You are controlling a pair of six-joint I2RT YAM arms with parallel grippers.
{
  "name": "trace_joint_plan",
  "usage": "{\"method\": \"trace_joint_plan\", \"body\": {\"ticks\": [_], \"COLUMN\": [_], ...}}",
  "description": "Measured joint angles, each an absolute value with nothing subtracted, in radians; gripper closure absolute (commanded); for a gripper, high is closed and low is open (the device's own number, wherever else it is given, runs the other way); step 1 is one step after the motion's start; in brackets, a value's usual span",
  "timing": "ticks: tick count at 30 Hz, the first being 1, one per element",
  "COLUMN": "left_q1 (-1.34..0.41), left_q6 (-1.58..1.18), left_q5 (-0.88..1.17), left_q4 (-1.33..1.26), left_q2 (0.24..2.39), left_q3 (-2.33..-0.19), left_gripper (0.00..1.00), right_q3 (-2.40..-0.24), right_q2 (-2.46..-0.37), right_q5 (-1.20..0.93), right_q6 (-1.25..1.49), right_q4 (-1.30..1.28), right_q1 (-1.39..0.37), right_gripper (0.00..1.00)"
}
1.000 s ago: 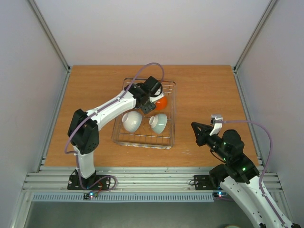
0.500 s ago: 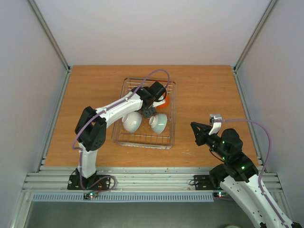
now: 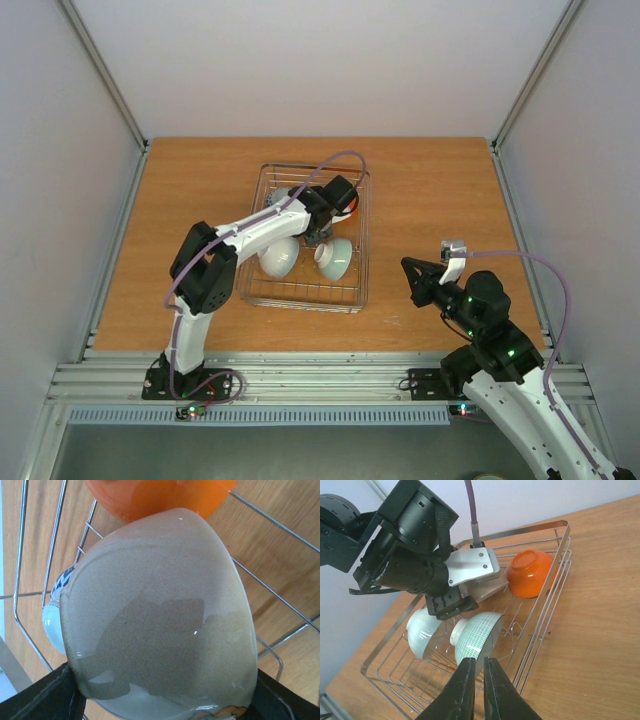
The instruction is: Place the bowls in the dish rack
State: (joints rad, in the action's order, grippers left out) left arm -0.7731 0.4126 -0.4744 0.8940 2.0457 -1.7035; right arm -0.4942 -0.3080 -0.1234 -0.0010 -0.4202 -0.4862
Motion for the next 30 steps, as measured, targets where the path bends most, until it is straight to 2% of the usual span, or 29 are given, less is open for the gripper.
{"method": "trace_joint_plan", "body": {"ticks": [3, 9, 17, 22, 30], "left_q1": [-0.773, -0.767, -0.764, -0.765, -0.761], "left_q6": [0.411, 0.405, 0.403, 0.4, 0.404], "left_q5": [-0.485, -0.478, -0.468, -0.402, -0.32], "left_q4": [0.897, 0.895, 0.896, 0.913, 0.913], "left_q2": [2.057, 2.064, 2.064, 2.065, 2.065], "left_q3": [-1.714, -1.723, -1.724, -1.722, -1.716], "left_gripper": [0.95, 0.53, 0.2, 0.11, 0.07], "right_q3": [-0.494, -0.492, -0.49, -0.489, -0.488], "right_q2": [-0.307, -0.306, -0.305, -0.29, -0.279], "right_q5": [-0.123, -0.123, -0.123, -0.123, -0.123], "right_q6": [-0.001, -0.001, -0.001, -0.001, -0.001], "right_q4": [-0.421, -0.422, -0.428, -0.433, -0.438], "right_q1": [-0.486, -0.486, -0.486, -0.486, -0.486], "right_gripper": [0.91, 0.91, 0.91, 0.91, 0.91]}}
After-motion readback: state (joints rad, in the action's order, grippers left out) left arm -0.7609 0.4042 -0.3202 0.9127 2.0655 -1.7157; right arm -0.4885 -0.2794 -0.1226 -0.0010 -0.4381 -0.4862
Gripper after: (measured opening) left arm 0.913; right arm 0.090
